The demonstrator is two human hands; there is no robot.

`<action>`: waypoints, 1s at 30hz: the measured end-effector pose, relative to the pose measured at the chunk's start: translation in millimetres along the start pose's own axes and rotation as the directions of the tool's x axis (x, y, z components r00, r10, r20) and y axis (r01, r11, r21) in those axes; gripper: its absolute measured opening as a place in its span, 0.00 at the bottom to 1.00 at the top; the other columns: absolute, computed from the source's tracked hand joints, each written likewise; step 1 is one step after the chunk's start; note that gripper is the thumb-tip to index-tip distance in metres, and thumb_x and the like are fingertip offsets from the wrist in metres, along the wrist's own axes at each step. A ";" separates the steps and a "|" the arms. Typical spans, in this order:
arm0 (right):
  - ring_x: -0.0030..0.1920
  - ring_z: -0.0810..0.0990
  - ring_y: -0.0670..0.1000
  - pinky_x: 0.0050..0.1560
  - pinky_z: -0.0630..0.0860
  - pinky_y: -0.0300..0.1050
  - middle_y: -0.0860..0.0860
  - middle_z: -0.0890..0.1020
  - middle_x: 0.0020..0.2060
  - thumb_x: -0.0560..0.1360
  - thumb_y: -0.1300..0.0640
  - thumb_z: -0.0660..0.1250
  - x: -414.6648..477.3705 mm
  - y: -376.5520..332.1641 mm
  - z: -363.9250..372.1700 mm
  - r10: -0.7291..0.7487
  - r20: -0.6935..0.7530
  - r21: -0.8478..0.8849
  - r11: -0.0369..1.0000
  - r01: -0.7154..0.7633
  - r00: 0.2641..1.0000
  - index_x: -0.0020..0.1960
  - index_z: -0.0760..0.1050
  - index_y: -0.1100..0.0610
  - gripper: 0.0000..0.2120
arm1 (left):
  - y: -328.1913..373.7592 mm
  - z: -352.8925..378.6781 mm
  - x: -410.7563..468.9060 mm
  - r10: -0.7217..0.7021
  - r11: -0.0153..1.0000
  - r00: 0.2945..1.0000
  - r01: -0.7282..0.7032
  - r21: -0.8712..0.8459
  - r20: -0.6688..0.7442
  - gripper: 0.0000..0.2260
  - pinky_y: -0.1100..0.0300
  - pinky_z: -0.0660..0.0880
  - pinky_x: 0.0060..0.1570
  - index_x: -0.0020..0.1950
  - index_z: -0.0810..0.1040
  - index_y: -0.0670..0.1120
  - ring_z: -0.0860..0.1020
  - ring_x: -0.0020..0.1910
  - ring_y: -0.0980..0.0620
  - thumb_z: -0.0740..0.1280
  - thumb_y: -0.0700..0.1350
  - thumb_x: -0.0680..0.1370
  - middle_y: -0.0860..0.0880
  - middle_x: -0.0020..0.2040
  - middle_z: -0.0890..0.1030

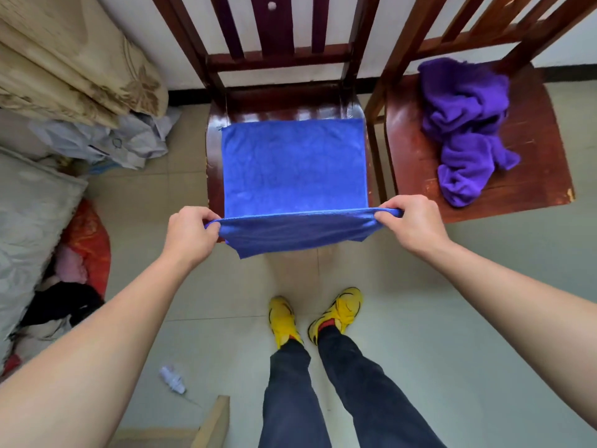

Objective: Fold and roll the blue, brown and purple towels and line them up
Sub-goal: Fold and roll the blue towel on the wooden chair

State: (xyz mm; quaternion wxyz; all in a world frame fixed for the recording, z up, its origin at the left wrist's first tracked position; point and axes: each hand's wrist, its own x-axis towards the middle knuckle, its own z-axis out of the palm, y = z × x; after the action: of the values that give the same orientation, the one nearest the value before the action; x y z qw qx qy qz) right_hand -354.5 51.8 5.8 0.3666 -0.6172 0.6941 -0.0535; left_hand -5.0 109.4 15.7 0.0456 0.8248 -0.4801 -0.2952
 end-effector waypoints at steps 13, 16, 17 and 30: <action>0.35 0.76 0.48 0.39 0.72 0.45 0.46 0.80 0.30 0.68 0.50 0.75 116.3 -46.5 -38.0 0.004 0.034 0.005 1.000 -0.005 0.999 0.35 0.81 0.49 0.05 | 36.6 -50.2 137.0 -0.065 0.997 0.974 0.074 -0.031 0.216 0.08 0.60 0.68 0.35 0.30 0.79 0.45 0.74 0.34 0.48 0.68 0.41 0.70 0.48 0.29 0.77; 0.35 0.74 0.49 0.39 0.70 0.44 0.49 0.78 0.30 0.68 0.50 0.75 157.1 -50.3 -25.7 0.072 0.032 0.020 0.997 -0.072 0.997 0.36 0.80 0.50 0.07 | 41.4 -36.8 172.0 -0.067 0.998 0.986 0.068 -0.004 0.150 0.07 0.58 0.70 0.40 0.36 0.79 0.43 0.76 0.40 0.43 0.66 0.43 0.72 0.44 0.35 0.79; 0.35 0.74 0.49 0.39 0.70 0.43 0.49 0.78 0.31 0.69 0.50 0.75 170.9 -49.6 -19.3 0.096 0.026 0.035 0.995 -0.097 0.995 0.36 0.80 0.51 0.07 | 41.0 -30.8 184.6 -0.067 0.997 0.988 0.070 -0.012 0.138 0.07 0.57 0.70 0.41 0.39 0.80 0.41 0.76 0.42 0.43 0.66 0.43 0.73 0.43 0.38 0.79; 0.49 0.78 0.56 0.47 0.74 0.47 0.53 0.80 0.43 0.74 0.49 0.69 253.5 -22.3 44.2 0.224 -0.101 -0.033 0.973 -0.228 0.969 0.43 0.76 0.48 0.05 | 27.9 35.4 283.7 -0.004 0.996 0.994 0.013 -0.086 0.107 0.06 0.58 0.67 0.42 0.41 0.77 0.45 0.75 0.43 0.45 0.65 0.45 0.77 0.45 0.40 0.77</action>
State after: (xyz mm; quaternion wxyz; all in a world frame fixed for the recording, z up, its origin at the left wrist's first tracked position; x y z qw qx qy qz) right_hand -303.0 -163.8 -126.8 0.3225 -0.5389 0.7778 -0.0258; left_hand 58.4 -130.5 -129.1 0.0543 0.8072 -0.4651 -0.3594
